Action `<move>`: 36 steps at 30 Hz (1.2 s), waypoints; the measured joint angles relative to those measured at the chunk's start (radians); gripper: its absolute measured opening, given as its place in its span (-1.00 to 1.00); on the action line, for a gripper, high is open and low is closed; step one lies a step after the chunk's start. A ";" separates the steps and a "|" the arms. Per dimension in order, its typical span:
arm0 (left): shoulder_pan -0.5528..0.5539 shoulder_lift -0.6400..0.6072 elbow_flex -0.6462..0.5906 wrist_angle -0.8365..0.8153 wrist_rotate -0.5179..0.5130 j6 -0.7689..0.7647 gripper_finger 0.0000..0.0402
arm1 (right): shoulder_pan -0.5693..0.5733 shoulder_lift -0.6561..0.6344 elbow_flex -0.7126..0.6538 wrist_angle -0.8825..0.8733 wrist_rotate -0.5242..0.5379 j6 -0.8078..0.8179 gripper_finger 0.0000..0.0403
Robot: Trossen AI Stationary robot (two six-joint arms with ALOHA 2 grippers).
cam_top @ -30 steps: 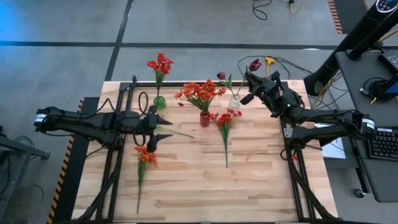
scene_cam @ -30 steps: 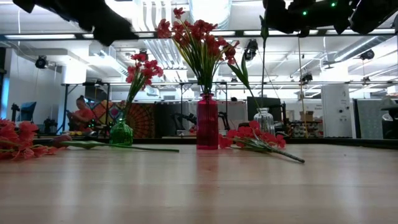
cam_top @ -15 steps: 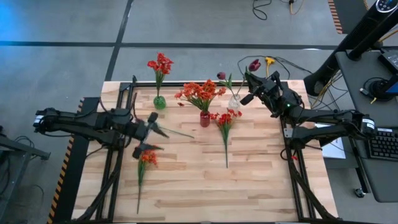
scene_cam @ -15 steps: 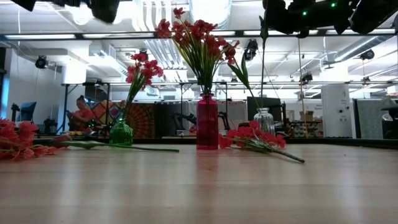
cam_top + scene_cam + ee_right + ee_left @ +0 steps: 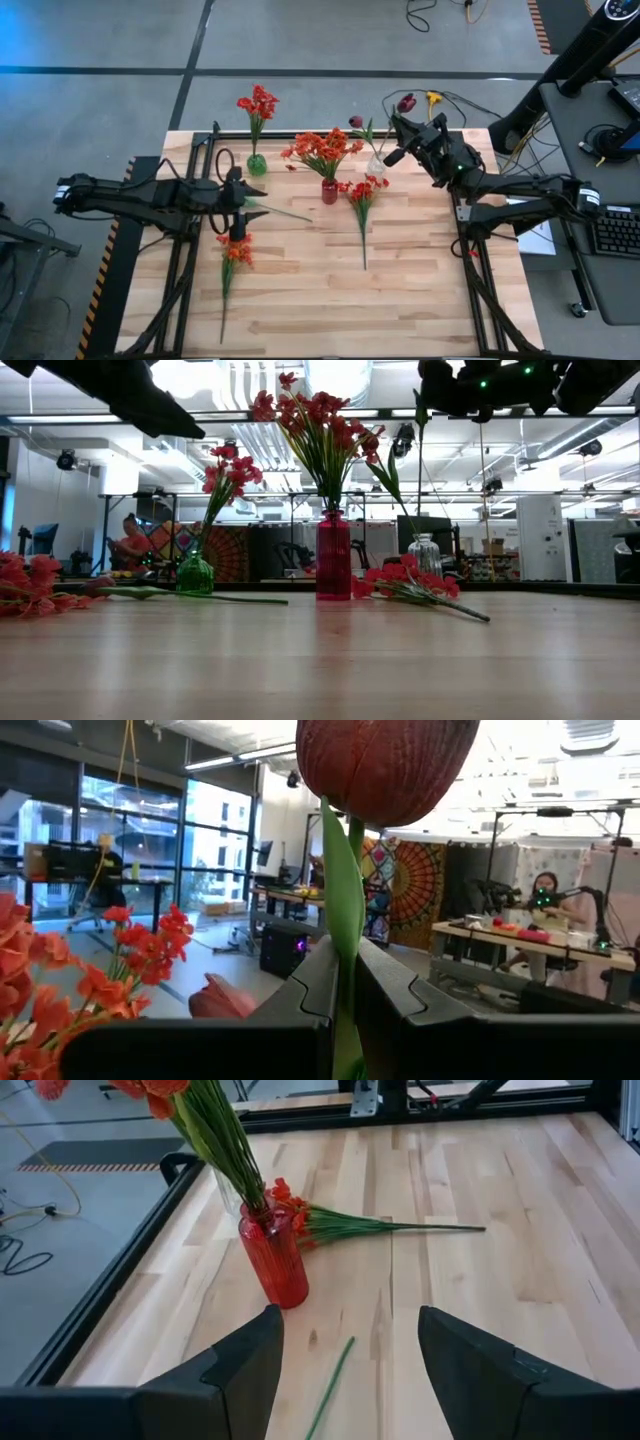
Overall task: Sort flowers into vase by color
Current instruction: Put the bottom red flower into the transparent vase
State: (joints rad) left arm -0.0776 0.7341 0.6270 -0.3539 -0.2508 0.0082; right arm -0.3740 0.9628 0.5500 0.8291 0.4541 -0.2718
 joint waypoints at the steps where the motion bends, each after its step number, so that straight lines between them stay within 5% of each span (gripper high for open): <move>1: 0.000 0.000 0.000 0.000 0.000 0.000 0.07 | 0.000 0.002 0.001 -0.001 0.000 0.000 -0.91; 23: 0.000 0.000 0.000 0.000 -0.002 -0.021 0.07 | 0.000 0.034 0.000 -0.018 0.020 0.000 -0.90; 36: 0.000 0.001 0.000 0.000 -0.002 -0.022 0.07 | 0.000 0.034 0.000 -0.018 0.020 0.009 -0.62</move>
State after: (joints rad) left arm -0.0777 0.7347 0.6270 -0.3537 -0.2523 -0.0135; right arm -0.3740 0.9970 0.5495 0.8112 0.4740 -0.2626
